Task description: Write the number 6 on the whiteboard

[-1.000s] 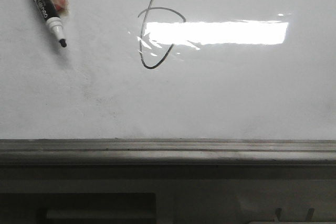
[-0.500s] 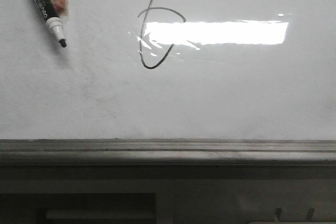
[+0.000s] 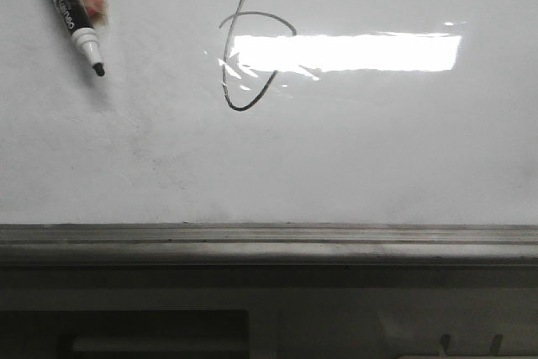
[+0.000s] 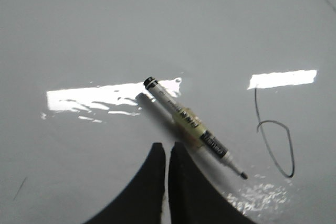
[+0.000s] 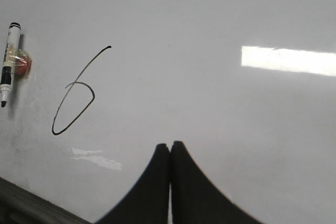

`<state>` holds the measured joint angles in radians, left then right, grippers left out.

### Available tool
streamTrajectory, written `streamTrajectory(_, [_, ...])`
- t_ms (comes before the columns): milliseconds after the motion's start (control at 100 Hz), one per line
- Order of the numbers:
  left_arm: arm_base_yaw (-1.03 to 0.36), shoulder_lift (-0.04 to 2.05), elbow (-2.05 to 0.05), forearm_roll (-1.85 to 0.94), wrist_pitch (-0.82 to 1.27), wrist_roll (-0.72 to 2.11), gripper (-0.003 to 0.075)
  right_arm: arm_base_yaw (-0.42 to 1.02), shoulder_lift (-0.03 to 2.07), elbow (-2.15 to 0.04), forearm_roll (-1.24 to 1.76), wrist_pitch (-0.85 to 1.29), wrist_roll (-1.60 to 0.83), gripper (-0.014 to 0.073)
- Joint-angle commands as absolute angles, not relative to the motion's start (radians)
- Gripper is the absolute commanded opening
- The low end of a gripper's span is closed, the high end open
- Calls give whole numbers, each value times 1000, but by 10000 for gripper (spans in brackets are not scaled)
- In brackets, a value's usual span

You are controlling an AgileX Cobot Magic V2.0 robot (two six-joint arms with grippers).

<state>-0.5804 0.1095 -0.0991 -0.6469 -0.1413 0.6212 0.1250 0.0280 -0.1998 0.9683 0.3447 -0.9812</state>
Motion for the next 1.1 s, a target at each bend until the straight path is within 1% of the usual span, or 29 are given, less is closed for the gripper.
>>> streamTrajectory(0, [-481,131,-105,-413,-143,399,-20,120,40,-224,996,290,-990,-65])
streamTrajectory(250, [-284,35,-25,-114,-91,148,-20,120,40,-224,996,290,-990,-65])
streamTrajectory(410, [-220,-18,40,-103,-87,113,-20,120,40,-224,996,290,-990,-65])
streamTrajectory(460, [-202,-32,40,-107,-46,113,-20,120,40,-224,996,290,-990,-65])
streamTrajectory(540, [-169,-35,40,-107,-42,113,-20,120,40,-224,996,290,-990,-65])
streamTrajectory(1090, [-154,-35,40,-106,-24,113,-20,120,40,-224,996,290,-990,-65])
